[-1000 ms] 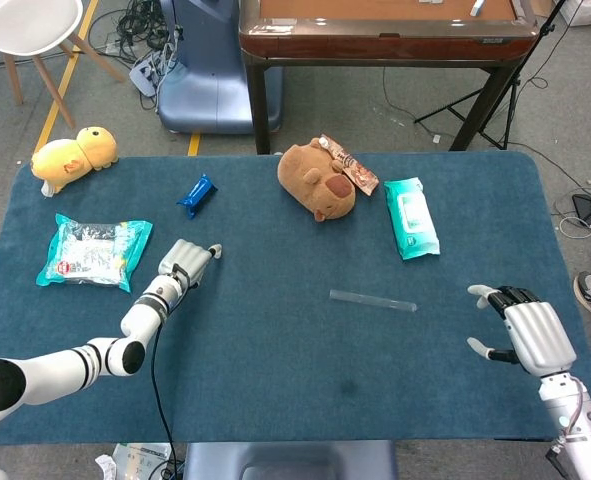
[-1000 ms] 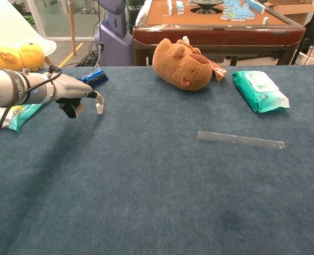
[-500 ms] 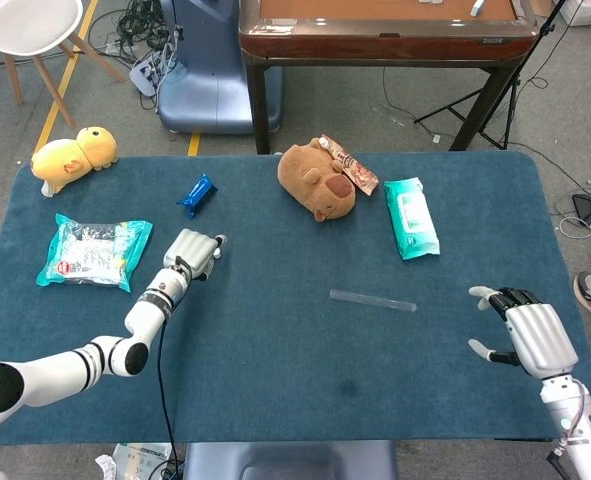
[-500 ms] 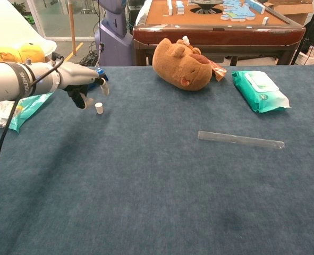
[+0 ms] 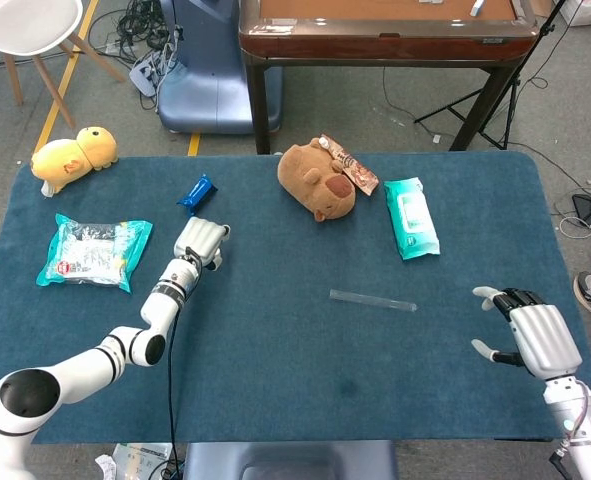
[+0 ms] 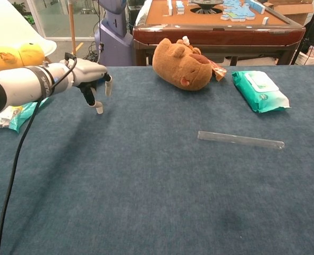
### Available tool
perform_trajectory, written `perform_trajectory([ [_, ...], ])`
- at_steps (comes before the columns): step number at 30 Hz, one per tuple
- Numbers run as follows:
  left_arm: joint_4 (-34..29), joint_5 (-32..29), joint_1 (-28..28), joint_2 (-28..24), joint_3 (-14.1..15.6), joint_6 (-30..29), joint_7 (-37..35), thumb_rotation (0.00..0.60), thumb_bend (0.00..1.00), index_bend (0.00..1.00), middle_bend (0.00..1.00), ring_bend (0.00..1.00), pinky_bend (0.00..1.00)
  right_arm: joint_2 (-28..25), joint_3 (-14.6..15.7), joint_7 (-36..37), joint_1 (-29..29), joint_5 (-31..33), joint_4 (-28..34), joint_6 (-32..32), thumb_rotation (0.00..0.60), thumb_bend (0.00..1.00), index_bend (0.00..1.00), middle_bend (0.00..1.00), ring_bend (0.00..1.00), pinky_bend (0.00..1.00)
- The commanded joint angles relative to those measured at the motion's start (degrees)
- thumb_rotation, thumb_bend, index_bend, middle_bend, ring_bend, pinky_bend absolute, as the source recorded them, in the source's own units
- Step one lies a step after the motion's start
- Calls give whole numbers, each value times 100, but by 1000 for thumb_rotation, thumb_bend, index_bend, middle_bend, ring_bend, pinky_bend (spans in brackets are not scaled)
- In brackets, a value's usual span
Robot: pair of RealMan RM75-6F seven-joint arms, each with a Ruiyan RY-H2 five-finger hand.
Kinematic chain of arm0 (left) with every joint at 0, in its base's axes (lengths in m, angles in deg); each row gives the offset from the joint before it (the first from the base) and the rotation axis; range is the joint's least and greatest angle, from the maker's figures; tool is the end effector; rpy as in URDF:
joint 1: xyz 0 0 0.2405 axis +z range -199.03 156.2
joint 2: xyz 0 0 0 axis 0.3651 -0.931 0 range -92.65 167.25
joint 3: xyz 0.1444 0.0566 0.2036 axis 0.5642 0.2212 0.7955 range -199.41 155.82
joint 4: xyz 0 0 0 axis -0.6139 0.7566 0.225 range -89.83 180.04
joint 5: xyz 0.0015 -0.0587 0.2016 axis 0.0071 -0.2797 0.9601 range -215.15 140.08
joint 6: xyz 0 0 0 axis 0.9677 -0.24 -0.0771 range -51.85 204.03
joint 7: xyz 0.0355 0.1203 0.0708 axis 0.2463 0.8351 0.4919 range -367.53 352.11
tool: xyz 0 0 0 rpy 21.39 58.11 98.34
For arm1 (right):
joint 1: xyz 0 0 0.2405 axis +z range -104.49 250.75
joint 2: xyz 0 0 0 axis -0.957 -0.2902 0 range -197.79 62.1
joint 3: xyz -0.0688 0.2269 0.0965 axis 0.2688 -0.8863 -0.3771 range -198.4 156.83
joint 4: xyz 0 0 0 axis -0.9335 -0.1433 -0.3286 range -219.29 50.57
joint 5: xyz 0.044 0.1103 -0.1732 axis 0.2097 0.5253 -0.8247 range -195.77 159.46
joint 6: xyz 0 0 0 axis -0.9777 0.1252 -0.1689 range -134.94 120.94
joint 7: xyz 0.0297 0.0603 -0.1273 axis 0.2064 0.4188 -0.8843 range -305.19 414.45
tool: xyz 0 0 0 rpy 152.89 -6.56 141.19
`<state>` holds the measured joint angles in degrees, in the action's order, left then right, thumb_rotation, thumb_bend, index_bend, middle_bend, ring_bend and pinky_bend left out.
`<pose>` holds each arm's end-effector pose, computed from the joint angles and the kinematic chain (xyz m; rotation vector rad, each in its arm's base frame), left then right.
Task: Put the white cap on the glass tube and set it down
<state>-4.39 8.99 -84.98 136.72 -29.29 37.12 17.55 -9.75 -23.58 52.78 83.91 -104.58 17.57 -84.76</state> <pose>-0.1287 0.4652 -0.0347 -1.8826 -0.7074 -0.5982 -0.2702 -0.2060 0.1588 1.5330 -0.9472 0.9319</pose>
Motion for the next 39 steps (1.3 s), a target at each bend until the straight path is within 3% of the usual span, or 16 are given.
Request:
perform_trajectory([
  [1, 196, -45, -29, 125, -62, 139, 105, 600, 282, 393, 1000, 1000, 1000, -6, 1, 4, -6, -1, 1, -5, 600, 166, 259, 421, 293, 297],
  [39, 1203, 164, -34, 614, -364, 696, 296, 600, 283, 473, 1000, 1000, 1000, 7, -14, 29, -6, 89, -47, 75, 600, 167, 259, 421, 295, 297],
])
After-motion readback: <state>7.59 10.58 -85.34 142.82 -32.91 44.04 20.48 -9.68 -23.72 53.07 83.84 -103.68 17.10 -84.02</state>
